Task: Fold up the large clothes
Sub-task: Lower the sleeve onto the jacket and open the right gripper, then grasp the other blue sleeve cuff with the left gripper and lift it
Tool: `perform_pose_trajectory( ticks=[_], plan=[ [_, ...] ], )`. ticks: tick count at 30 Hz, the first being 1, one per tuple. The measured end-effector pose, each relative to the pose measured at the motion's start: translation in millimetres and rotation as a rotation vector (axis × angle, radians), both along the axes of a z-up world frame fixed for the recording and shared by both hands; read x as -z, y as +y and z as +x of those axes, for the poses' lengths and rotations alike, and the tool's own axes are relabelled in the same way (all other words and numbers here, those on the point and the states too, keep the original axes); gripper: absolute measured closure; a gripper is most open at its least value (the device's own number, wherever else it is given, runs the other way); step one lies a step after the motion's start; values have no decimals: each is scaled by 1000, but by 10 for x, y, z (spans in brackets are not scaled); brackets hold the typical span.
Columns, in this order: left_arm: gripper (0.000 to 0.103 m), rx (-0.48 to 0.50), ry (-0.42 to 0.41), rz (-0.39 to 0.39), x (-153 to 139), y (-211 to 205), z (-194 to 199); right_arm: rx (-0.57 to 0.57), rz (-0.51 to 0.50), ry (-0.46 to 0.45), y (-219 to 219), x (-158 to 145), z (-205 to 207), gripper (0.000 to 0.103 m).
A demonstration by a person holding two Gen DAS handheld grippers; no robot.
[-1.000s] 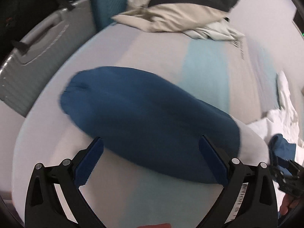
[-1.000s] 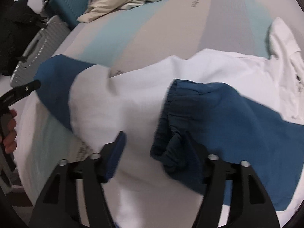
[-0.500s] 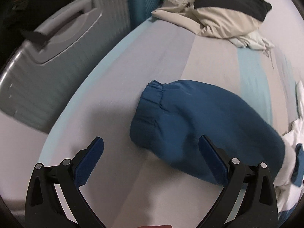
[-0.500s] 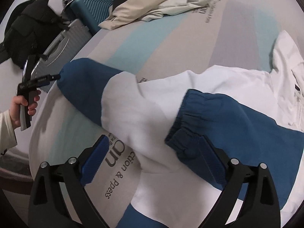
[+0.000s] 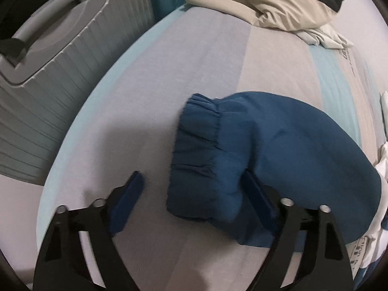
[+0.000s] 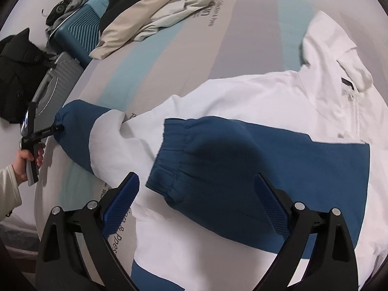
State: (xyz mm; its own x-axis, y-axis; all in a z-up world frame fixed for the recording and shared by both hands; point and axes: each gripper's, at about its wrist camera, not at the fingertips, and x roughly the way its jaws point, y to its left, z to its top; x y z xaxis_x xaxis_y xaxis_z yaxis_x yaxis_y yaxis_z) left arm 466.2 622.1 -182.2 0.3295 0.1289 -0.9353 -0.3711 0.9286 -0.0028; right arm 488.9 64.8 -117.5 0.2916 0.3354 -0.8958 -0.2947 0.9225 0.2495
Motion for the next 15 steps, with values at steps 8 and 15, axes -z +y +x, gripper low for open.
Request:
perform_pose_trajectory(
  ticks=[8,15],
  plan=[
    [67,-1,10,29,-111,-121,20,36,-33,9,-119,12,-51,12],
    [78,40,-20,71,-337,-378,-30,70,-101,-18,-199,-39,-20,12]
  ],
)
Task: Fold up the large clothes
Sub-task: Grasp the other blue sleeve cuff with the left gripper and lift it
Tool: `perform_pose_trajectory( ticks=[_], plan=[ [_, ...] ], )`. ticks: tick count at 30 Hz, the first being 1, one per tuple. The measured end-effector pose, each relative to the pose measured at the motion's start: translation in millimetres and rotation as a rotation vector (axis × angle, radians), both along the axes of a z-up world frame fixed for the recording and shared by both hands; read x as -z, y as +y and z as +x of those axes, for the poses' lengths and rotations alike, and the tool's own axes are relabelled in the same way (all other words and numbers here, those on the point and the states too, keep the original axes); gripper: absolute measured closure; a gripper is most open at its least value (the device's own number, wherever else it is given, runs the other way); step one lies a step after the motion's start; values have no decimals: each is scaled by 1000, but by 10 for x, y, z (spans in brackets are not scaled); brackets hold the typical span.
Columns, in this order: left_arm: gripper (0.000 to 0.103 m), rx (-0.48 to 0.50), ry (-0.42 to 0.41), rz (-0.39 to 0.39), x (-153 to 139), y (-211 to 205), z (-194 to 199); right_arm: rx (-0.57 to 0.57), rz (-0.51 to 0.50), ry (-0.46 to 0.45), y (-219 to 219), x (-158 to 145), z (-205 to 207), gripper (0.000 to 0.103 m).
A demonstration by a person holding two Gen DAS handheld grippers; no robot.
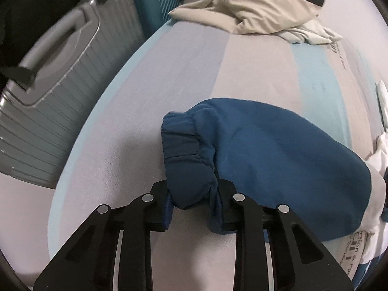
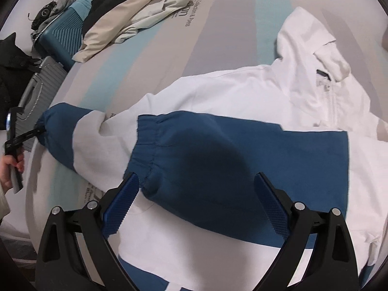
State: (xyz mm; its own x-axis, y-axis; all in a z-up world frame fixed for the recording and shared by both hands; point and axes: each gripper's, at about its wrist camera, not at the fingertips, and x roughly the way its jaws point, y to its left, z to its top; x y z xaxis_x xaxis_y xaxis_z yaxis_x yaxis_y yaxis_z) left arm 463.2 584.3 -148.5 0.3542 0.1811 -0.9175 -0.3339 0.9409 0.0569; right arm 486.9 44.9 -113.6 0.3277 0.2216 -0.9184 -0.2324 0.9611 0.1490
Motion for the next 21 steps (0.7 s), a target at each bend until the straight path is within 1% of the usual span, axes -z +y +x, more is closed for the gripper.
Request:
perform_pose_trajectory(
  ticks=[5,7,11,15,21],
  plan=[
    [78,40,-30,22,-204,-265,-26,42,-24,-9,-100,-13,51,9],
    [78,45,-57,12,-313,-364,-30,63,-17,-14,-157,-38,59,8],
    [78,77,-119,-9,-573,-721,-28,78,-38,-32,-231,-98,51,7],
    [78,114,-124,-15,-667,-1129,-8,100,-58,-41,-339,-169,30,7],
    [79,164,-117,-8,-686,-1722,7,129,-70,-63,-611,-253,-1,7]
  ],
)
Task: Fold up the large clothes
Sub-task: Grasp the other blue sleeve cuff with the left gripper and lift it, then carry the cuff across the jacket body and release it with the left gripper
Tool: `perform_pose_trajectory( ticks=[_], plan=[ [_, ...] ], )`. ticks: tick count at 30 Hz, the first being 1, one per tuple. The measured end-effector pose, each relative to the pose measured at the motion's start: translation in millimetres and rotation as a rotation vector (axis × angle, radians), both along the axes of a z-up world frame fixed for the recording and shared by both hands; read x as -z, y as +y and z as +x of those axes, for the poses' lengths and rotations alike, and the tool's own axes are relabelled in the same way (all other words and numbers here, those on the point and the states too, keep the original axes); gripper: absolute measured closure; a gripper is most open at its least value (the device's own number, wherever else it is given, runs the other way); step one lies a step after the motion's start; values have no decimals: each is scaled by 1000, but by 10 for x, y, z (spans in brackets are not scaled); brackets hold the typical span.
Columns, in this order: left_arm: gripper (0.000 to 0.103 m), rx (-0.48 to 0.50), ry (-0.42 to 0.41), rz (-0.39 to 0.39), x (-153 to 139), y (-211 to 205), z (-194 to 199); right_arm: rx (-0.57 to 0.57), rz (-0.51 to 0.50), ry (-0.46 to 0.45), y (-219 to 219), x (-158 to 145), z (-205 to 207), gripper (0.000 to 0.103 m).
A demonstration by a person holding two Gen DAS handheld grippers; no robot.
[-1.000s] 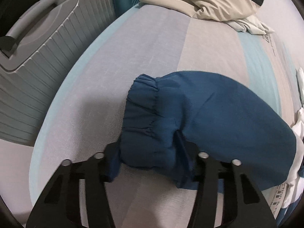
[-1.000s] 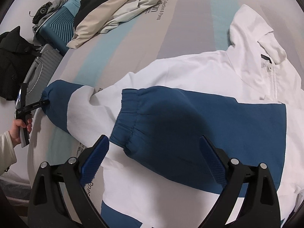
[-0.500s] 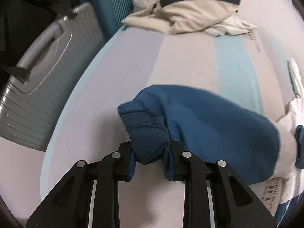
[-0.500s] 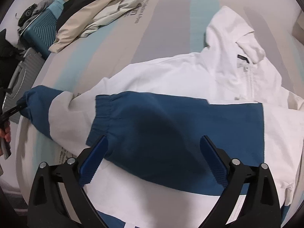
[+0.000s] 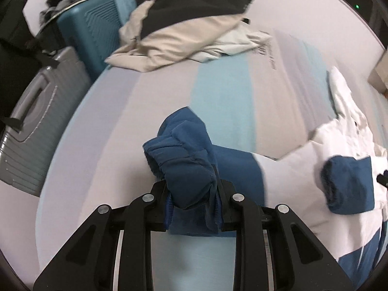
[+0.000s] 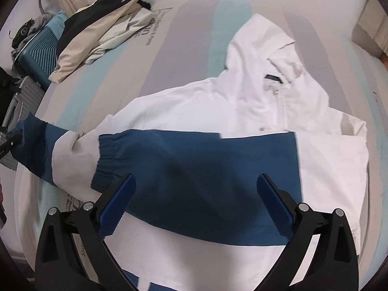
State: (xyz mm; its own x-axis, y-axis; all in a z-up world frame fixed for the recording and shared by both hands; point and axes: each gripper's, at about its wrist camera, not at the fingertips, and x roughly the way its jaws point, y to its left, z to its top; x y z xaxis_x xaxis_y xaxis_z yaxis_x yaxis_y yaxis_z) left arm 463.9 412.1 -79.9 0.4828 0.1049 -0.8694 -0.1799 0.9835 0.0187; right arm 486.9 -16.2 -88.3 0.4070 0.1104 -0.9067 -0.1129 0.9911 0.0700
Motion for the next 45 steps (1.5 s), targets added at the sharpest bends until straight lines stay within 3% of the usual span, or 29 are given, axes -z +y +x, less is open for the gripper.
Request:
perform_pose_trajectory(
  ticks=[12,24,33,45],
  plan=[
    [79,63,57,23,10,-1279,-34,84,-28,-8,-767,-147,-219,7],
    [79,115,49,15,-90,-2601,-13,122,8,-10,-1580,-262,-372,7],
    [79,121,57,-11,-5,-3804,119,124,23,5,-2319,-208,-436,7],
    [79,169,44,-32,75,-4951,315,114,35,21,-3081,-52,-345,7]
  ],
)
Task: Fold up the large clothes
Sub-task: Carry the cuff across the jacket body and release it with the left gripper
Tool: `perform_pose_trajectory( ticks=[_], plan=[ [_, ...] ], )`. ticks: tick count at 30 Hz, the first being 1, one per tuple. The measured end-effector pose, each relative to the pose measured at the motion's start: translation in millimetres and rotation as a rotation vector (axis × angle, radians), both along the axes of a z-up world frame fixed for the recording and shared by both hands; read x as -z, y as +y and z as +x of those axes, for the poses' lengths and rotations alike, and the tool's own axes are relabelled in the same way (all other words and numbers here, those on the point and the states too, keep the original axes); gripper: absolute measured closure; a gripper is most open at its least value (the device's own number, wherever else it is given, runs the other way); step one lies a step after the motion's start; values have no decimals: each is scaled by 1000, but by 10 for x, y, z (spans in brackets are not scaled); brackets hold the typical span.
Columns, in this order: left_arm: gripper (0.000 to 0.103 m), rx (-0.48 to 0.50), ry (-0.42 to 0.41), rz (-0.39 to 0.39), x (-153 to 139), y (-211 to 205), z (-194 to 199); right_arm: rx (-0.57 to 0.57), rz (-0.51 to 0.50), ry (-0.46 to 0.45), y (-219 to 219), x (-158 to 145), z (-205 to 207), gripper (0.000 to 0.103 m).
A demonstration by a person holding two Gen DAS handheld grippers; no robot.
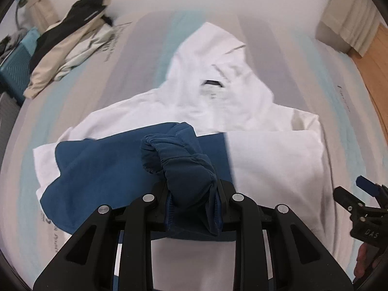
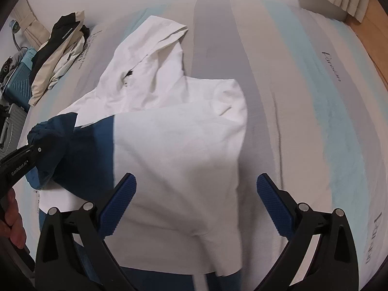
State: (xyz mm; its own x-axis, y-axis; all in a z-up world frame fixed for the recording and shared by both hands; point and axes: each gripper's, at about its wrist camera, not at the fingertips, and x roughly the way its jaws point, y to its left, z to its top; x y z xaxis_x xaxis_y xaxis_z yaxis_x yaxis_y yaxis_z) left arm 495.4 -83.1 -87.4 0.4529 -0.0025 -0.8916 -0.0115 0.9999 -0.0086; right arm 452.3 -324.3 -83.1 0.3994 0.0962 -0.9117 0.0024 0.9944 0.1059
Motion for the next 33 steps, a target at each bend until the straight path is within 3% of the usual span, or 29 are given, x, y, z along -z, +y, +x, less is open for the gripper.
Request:
perform_pose_trajectory(
  ticks=[7,19,28,33],
  plan=[
    [79,91,6,-17,85,-762,67,52,14,4,-487,44,10,7],
    [79,260,10,52,291,-1716,37,146,37,22,-1171,182,-208,7],
    [79,305,49,103,650,-1986,-11,158,35,37,-1379,284,-367,7],
    [77,323,74,91,803,-2033,2,176,42,53,-1497,361,-435,7]
  ],
)
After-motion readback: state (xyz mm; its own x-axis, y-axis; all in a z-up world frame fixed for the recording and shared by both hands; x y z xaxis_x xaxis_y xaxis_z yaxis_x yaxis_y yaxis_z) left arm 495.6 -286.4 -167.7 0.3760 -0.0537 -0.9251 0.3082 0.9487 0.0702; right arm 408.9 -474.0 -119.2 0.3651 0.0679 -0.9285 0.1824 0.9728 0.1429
